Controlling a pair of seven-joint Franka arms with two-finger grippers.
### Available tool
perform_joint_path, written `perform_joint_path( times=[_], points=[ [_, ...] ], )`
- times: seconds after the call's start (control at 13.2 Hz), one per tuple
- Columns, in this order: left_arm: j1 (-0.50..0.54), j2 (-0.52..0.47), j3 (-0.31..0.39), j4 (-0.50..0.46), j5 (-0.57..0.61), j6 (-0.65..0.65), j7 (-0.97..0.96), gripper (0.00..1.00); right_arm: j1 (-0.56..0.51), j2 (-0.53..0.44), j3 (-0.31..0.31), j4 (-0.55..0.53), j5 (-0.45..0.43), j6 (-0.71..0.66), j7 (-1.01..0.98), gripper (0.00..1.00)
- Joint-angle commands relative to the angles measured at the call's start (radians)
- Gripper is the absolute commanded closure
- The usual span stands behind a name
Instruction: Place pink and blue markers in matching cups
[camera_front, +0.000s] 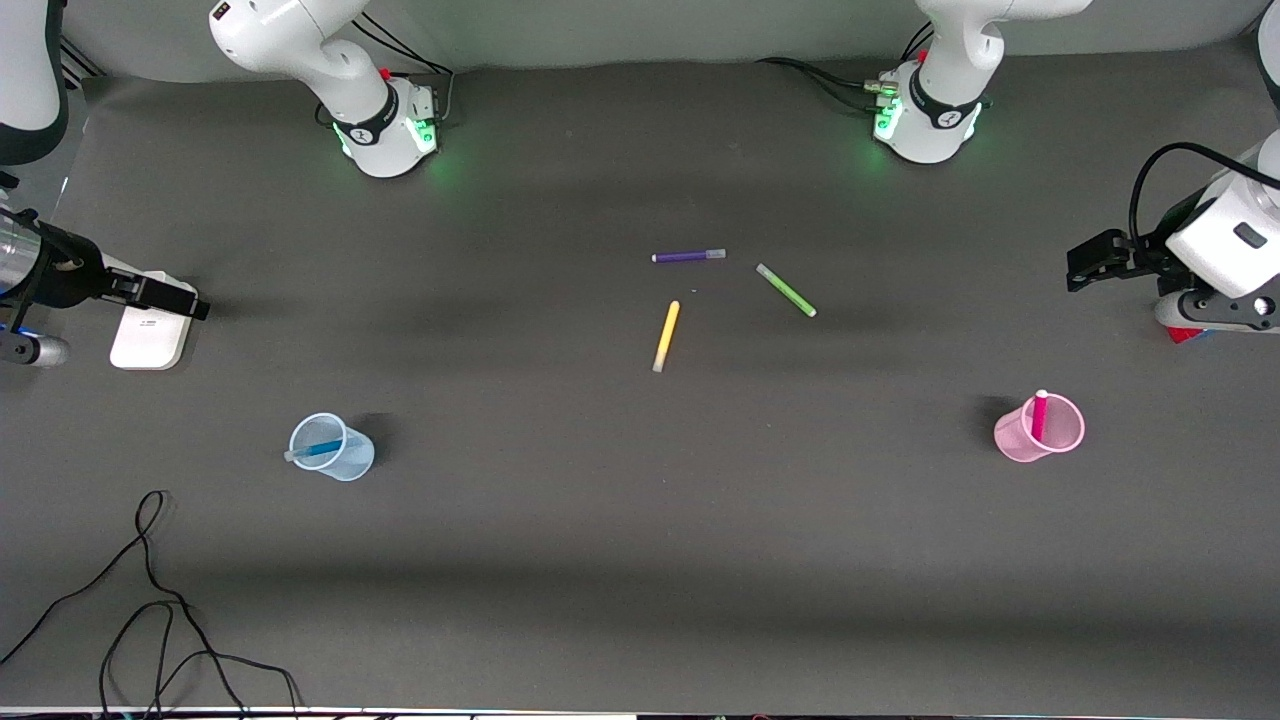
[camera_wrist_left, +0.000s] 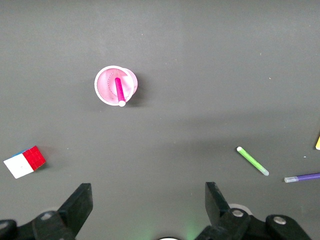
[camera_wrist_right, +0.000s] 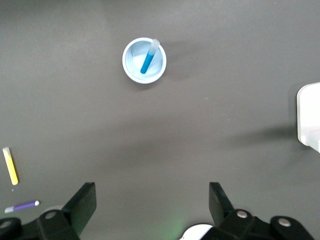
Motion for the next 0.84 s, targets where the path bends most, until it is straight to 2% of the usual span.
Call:
perform_joint_path(
  times=[0.0,0.08,0.15,0.38,0.46,0.61,0.76],
  points=[
    [-0.013,-0.014,0.009,0.003,-0.008,-0.025,-0.007,0.0,-0.006,-0.005,0.006,0.029,-0.014,-0.054,-0.024,0.0],
    [-0.013,-0.014,0.009,0.006,-0.004,-0.032,-0.004,0.0,-0.018,-0.005,0.015,0.03,-0.014,-0.057,-0.024,0.0],
    [-0.011,-0.016,0.009,0.011,-0.002,-0.04,0.003,0.0,-0.065,-0.005,0.061,0.032,-0.013,-0.057,-0.024,0.0],
    [-0.011,-0.014,0.009,0.014,-0.002,-0.043,0.004,0.0,-0.354,-0.013,0.36,0.03,-0.014,-0.092,-0.086,0.0],
    [-0.01,-0.014,0.009,0.02,-0.002,-0.045,0.004,0.0,-0.448,-0.022,0.437,0.027,-0.014,-0.092,-0.121,0.0],
    [-0.013,-0.008,0.009,0.023,0.0,-0.043,-0.003,0.0,-0.574,-0.065,0.54,0.009,-0.013,-0.092,-0.201,0.0],
    [-0.01,-0.006,0.009,0.026,0.004,-0.039,-0.003,0.0,-0.653,-0.073,0.652,-0.008,-0.023,-0.074,-0.192,0.0]
  ],
)
